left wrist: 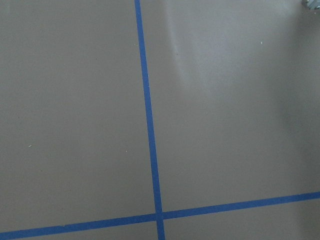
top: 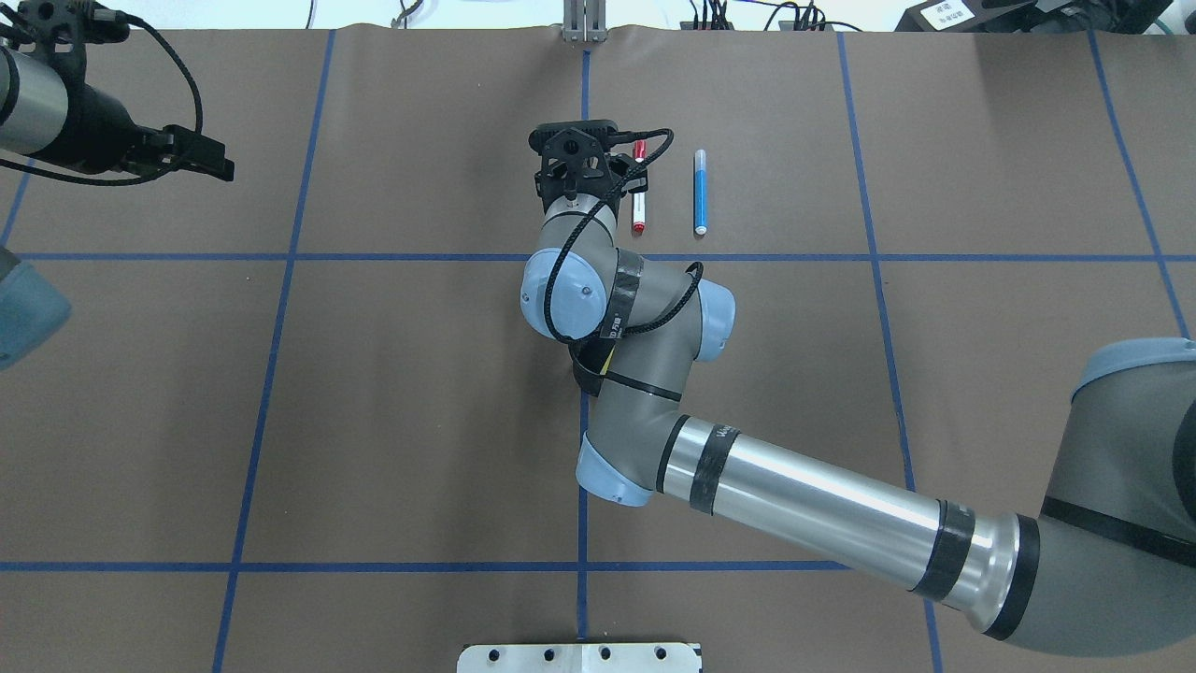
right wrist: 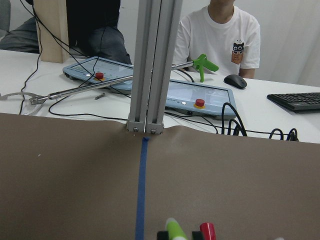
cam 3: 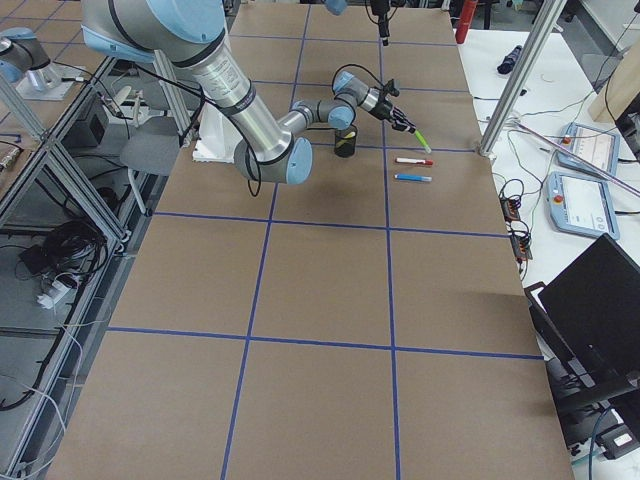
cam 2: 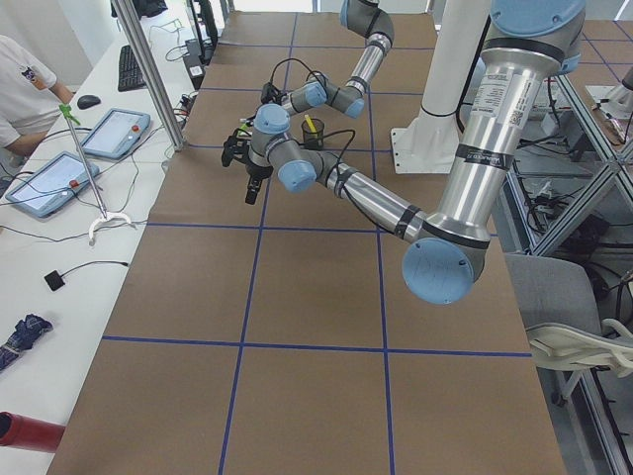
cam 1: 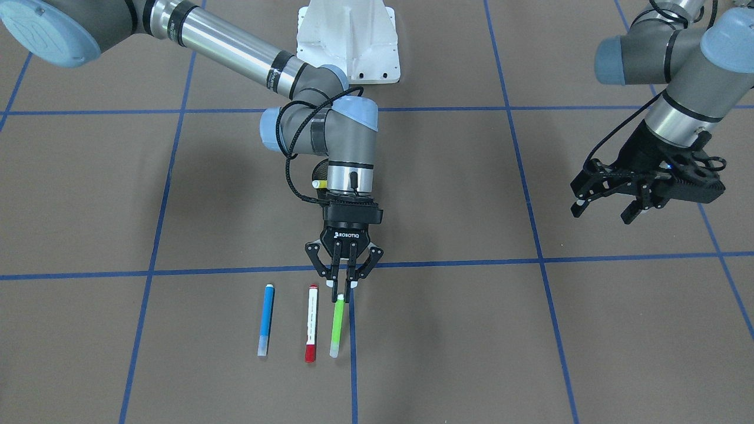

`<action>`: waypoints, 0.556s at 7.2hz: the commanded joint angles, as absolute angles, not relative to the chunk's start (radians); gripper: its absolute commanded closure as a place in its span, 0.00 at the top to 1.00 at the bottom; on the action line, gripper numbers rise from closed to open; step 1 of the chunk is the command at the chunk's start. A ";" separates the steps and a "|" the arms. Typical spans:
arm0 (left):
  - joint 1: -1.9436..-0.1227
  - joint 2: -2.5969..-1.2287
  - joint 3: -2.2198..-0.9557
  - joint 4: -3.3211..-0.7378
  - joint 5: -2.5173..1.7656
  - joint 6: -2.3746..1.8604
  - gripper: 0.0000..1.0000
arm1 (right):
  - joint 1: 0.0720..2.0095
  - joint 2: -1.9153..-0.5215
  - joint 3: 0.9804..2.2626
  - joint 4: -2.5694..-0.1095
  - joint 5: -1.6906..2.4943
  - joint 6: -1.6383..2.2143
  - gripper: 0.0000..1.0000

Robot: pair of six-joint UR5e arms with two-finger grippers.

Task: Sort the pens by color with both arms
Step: 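Carry the green highlighter farther from the robot and set it beside the red-capped marker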

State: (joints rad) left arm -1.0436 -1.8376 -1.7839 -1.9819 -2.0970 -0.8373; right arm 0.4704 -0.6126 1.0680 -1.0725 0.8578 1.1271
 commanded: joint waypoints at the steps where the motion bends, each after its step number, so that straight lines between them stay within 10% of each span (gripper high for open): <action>1: -1.043 -1.838 -1.783 -1.982 -2.097 -0.838 0.98 | 0.469 -0.607 1.060 -1.072 0.865 1.123 0.00; 3: -1.043 -1.838 -1.784 -1.982 -2.097 -0.838 0.99 | 0.469 -0.607 1.060 -1.072 0.877 1.123 0.12; 4: -1.043 -1.838 -1.784 -1.982 -2.097 -0.838 0.99 | 0.469 -0.607 1.063 -1.072 0.884 1.123 0.99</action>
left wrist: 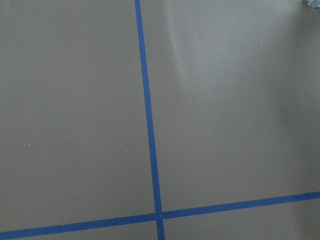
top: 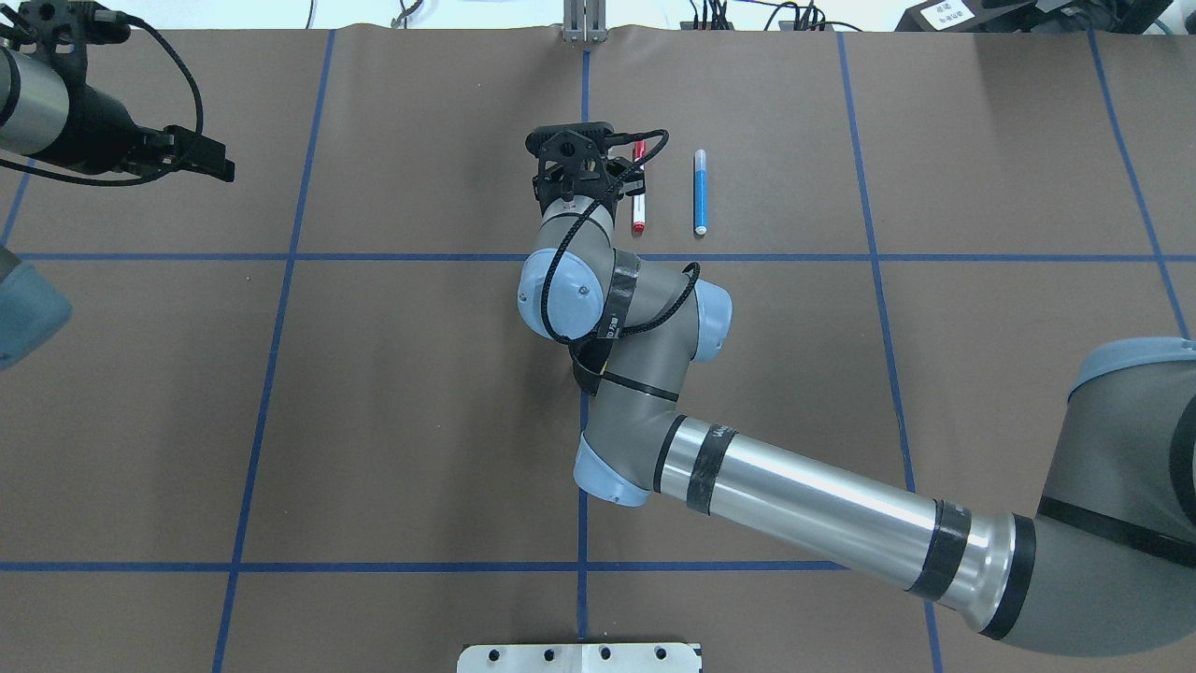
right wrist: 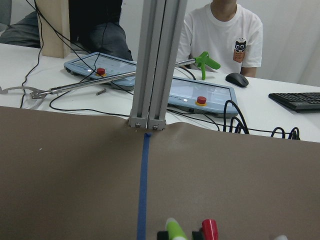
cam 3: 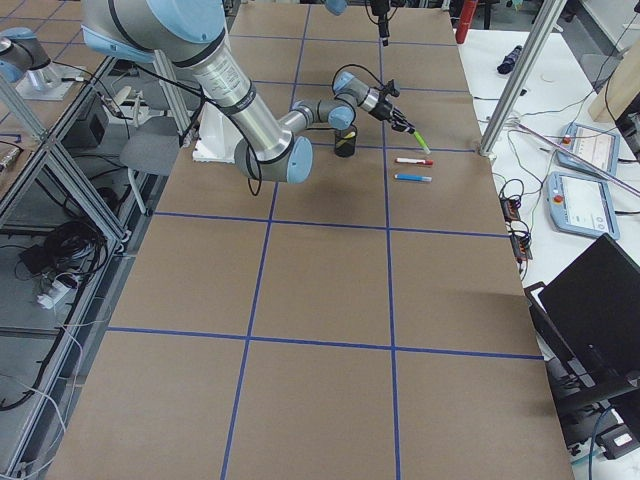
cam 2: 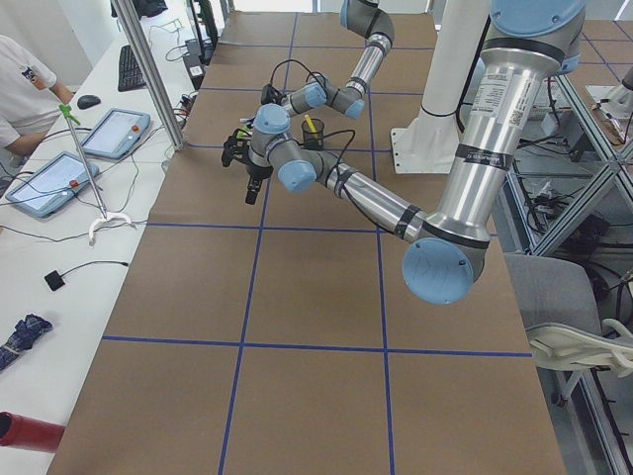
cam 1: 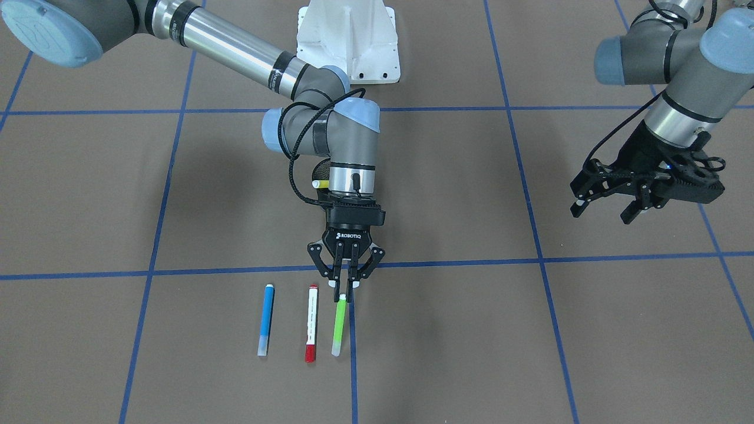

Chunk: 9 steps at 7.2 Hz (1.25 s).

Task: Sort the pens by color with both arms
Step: 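Carry the green highlighter farther from the robot and set it beside the red-capped marker, then withdraw the right gripper while the left gripper moves toward the cup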

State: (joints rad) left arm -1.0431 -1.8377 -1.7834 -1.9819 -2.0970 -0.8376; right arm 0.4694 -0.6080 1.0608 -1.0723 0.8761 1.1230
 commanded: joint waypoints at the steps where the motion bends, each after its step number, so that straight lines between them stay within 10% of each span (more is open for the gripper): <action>1: -1.043 -1.839 -1.784 -1.982 -2.097 -0.838 0.99 | 0.471 -0.609 1.071 -1.072 0.905 1.123 1.00; 9: -0.883 -2.124 -1.776 -1.636 -1.961 -1.083 0.99 | 0.774 -1.042 1.700 -1.135 1.634 0.989 1.00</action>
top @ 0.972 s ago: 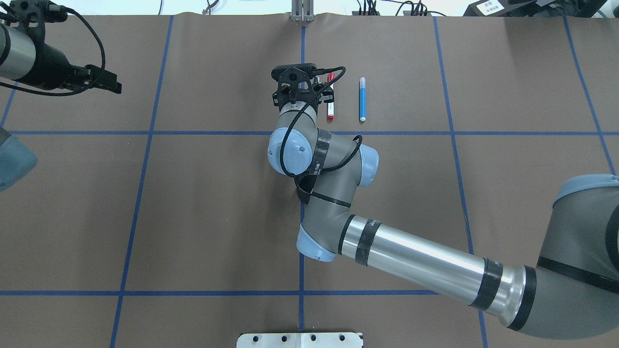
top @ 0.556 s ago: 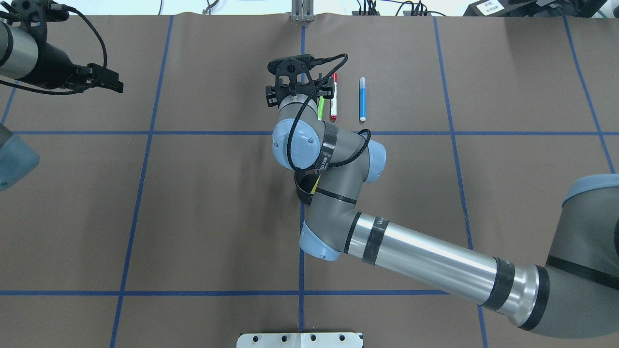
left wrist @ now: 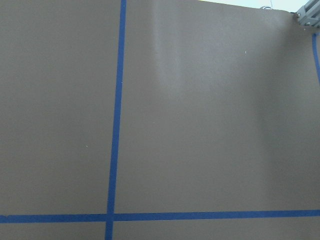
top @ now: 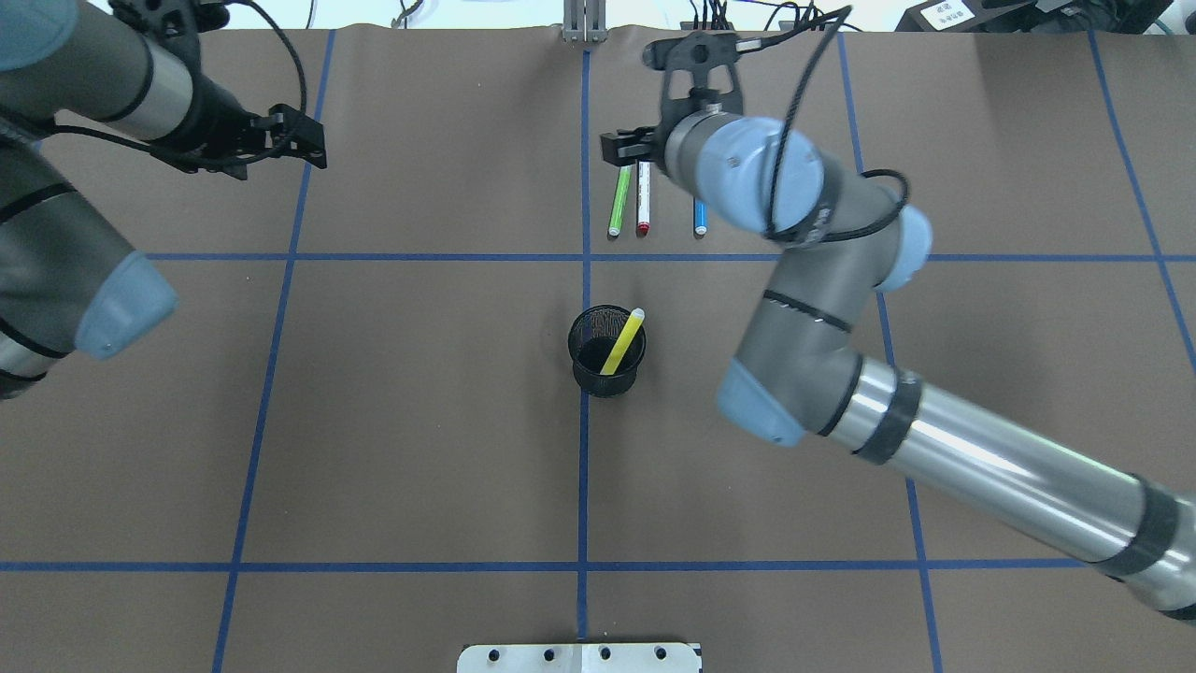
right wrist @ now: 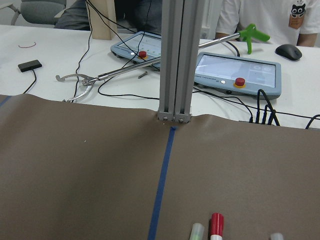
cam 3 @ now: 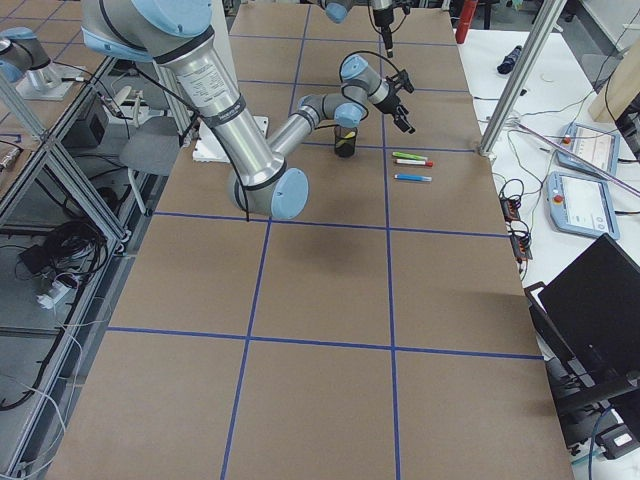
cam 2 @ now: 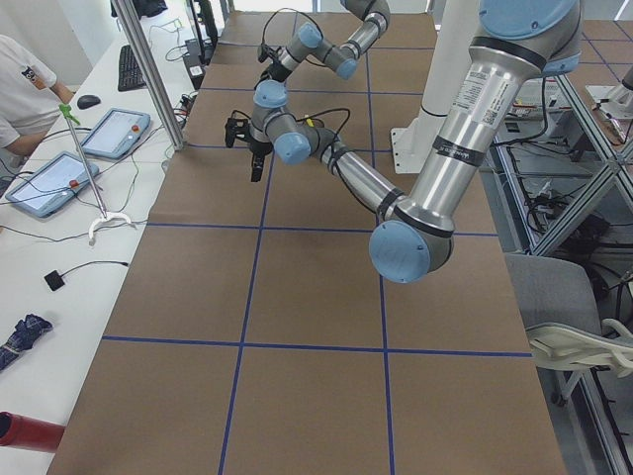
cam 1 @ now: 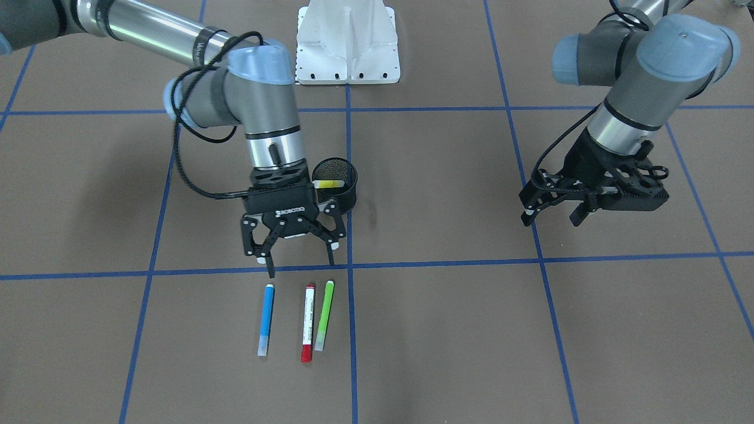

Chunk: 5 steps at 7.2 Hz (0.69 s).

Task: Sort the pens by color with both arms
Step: 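Withdraw the right gripper while the left gripper moves toward the cup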

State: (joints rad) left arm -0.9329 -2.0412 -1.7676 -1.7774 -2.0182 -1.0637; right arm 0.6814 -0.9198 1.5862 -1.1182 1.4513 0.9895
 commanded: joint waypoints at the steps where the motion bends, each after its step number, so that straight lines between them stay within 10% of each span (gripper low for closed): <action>1: -0.846 -2.179 -1.775 -1.571 -1.941 -1.145 0.99 | 0.854 -1.128 1.736 -1.135 1.776 0.989 1.00; 5: -0.631 -2.494 -1.691 -1.258 -1.777 -1.215 0.99 | 1.135 -1.351 1.665 -1.131 2.161 0.773 1.00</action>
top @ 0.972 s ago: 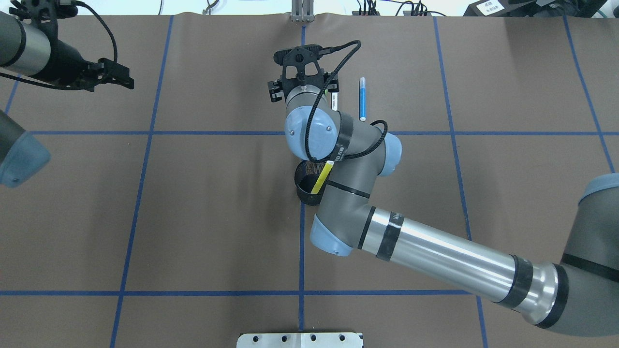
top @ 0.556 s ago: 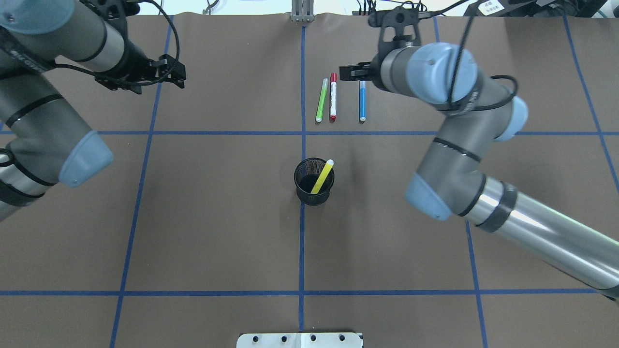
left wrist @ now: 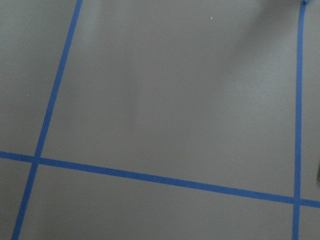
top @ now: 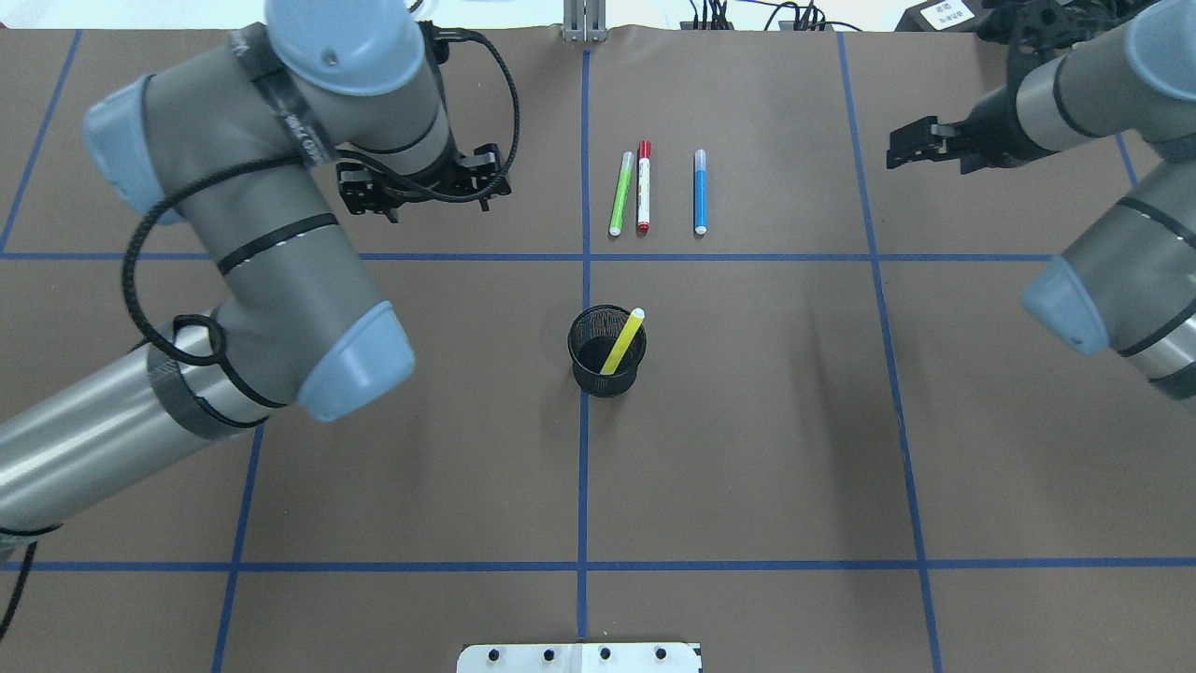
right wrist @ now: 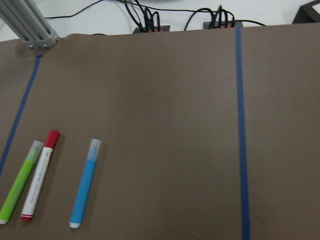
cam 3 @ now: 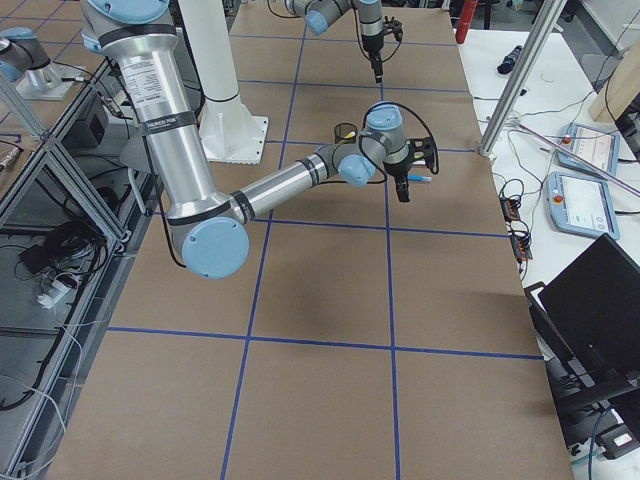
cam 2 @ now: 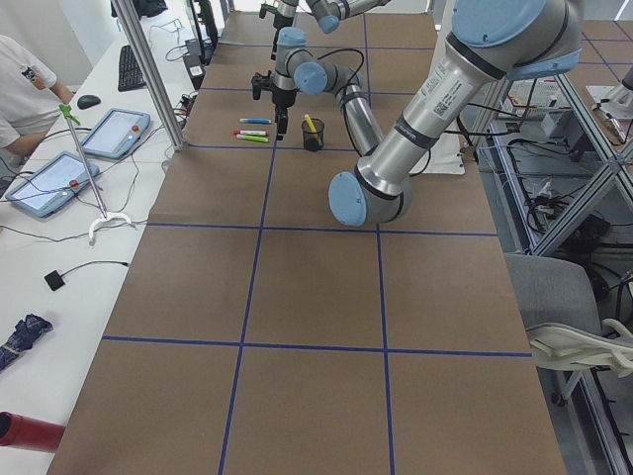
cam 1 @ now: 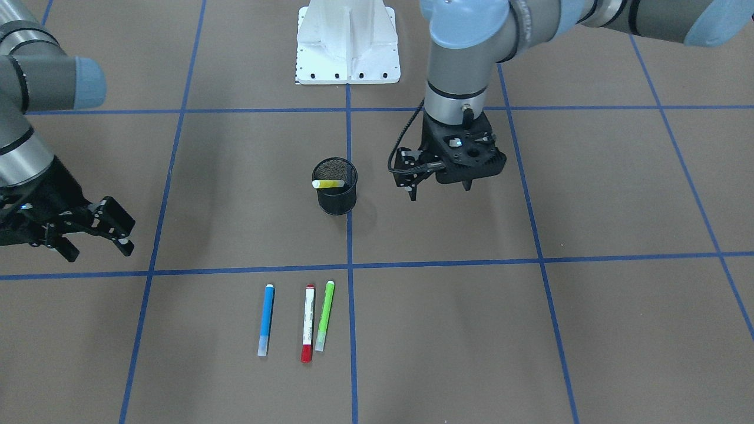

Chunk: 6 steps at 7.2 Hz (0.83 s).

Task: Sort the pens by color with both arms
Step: 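Withdraw the right gripper while the left gripper moves toward the cup, then lower the left gripper over the cup toward the yellow highlighter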

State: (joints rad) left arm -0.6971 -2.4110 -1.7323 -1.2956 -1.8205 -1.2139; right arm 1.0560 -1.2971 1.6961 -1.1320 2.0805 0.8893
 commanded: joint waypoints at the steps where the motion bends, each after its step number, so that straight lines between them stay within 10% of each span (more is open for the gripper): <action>1: -0.541 -2.564 -1.631 -1.262 -1.685 -1.124 0.99 | 1.162 -1.353 1.639 -1.129 2.190 0.729 1.00; 6: -0.506 -2.766 -1.321 -1.256 -1.672 -0.798 0.97 | 1.164 -1.362 1.600 -1.120 2.191 0.729 1.00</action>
